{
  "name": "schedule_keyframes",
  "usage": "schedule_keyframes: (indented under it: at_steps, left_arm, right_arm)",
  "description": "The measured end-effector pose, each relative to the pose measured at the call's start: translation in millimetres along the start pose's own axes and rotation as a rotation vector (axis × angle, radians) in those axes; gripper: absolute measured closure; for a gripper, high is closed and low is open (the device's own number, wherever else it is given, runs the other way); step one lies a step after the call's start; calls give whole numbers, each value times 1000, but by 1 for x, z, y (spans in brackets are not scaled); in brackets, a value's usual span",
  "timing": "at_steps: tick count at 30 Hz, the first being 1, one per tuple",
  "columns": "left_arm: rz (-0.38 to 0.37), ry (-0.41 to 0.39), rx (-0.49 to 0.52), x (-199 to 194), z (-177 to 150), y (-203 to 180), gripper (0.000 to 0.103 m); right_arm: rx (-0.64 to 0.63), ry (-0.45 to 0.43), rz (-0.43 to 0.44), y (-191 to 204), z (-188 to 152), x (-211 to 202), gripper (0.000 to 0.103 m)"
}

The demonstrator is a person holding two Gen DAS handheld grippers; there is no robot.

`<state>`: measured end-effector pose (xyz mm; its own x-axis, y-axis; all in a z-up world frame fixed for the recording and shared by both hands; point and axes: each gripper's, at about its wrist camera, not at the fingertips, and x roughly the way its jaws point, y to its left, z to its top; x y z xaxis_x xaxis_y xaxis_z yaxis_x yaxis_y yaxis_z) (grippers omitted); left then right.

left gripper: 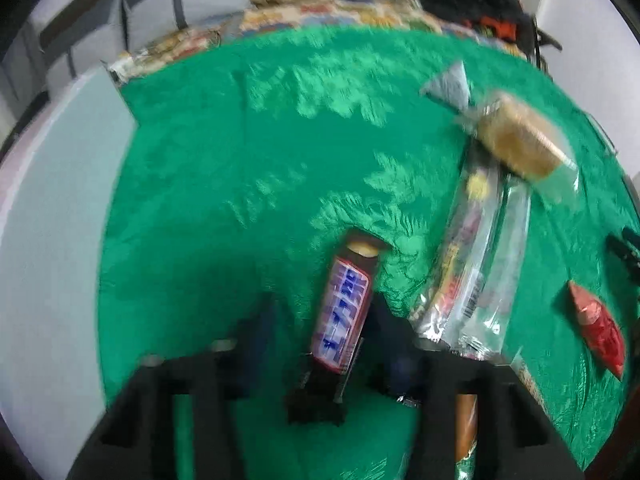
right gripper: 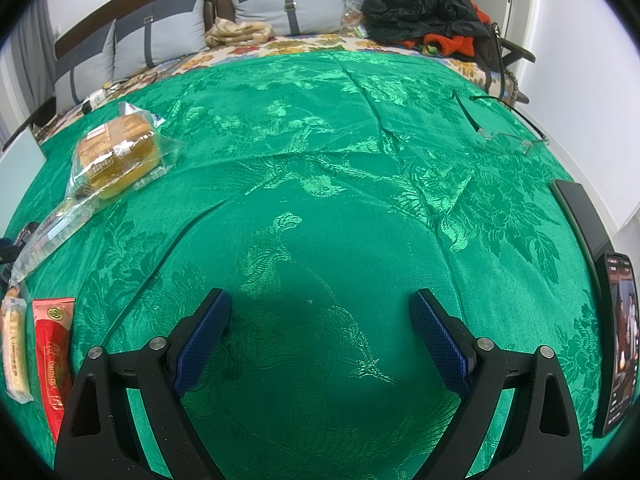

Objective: Organize snacks
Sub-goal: 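Grasp the chocolate bar with the left tool while the right tool grasps the red-wrapped snack, then carry both snacks into the white box and open both tools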

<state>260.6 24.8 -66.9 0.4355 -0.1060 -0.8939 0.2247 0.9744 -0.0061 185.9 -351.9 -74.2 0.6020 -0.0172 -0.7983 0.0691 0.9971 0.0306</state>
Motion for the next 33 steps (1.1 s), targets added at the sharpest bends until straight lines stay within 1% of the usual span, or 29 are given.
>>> schedule_keyframes:
  at_steps: [1,2,4,6,8,10,13,14,15,16,17,18,19,20,21,22,23,24,25,26,27,28,30,32,33]
  left_arm:
    - [-4,1,-7,0,-1,0,86]
    - [13,-1,-33,-2,-2,4,86]
    - [21,-4,-90,-7,-11,13,86]
    - [4,-12,-198,-19,-34,31,87]
    - [-14,-19,-258,-29,-59,40,87]
    - [-24,-28,-291,-42,-87,45,87]
    - [-48,-45,-318,-60,-118,49,87]
    - [-53,-53,-321,-65,-124,48,87]
    - [-57,-65,-323,-72,-132,47,87]
    - [-60,-72,-327,-76,-135,46,87]
    - [-72,-83,-335,-82,-139,47,87]
    - [-82,-90,-340,-86,-141,46,87]
    - [-94,-98,-344,-91,-142,46,87]
    - [-106,-109,-348,-96,-142,44,87]
    - [-115,-116,-350,-99,-140,43,87]
    - [-134,-128,-354,-107,-140,42,87]
    - [-147,-137,-359,-113,-142,42,87]
    - [-162,-147,-364,-120,-141,42,87]
    - [-174,-162,-368,-130,-142,43,87]
    - [-179,-174,-370,-140,-143,46,87]
    - [-181,-183,-373,-146,-144,49,87]
    - [-184,-197,-380,-156,-145,52,87]
    - [-194,-229,-411,-181,-150,69,87]
    - [-201,-260,-439,-199,-153,87,87]
    - [-192,-283,-453,-213,-152,102,87]
  right_arm:
    - [0,0,0,0,0,0,9]
    - [0,0,0,0,0,0,9]
    - [0,0,0,0,0,0,9]
    - [0,0,0,0,0,0,9]
    - [0,0,0,0,0,0,9]
    - [1,0,1,0,0,0,9]
    - [0,6,9,0,1,0,9]
    - [-11,51,43,1,5,-1,10]
    - [7,105,123,4,9,-5,11]
    - [37,132,216,8,12,-13,12]
    - [52,151,314,18,14,-24,12]
    - [18,178,387,38,17,-36,12]
    - [-24,203,419,57,17,-44,12]
    - [-97,233,455,83,16,-51,12]
    - [-160,257,464,106,14,-55,13]
    - [-201,271,454,121,12,-56,13]
    - [-247,290,426,137,9,-53,13]
    - [-287,323,379,151,7,-46,15]
    - [-311,359,343,159,5,-38,22]
    - [-316,407,307,163,2,-28,70]
    - [-292,448,295,163,0,-20,87]
    - [-246,459,297,159,2,-20,89]
    - [-206,444,290,154,7,-27,89]
    - [-179,413,307,157,17,-46,89]
    - [-174,393,329,163,25,-60,89]
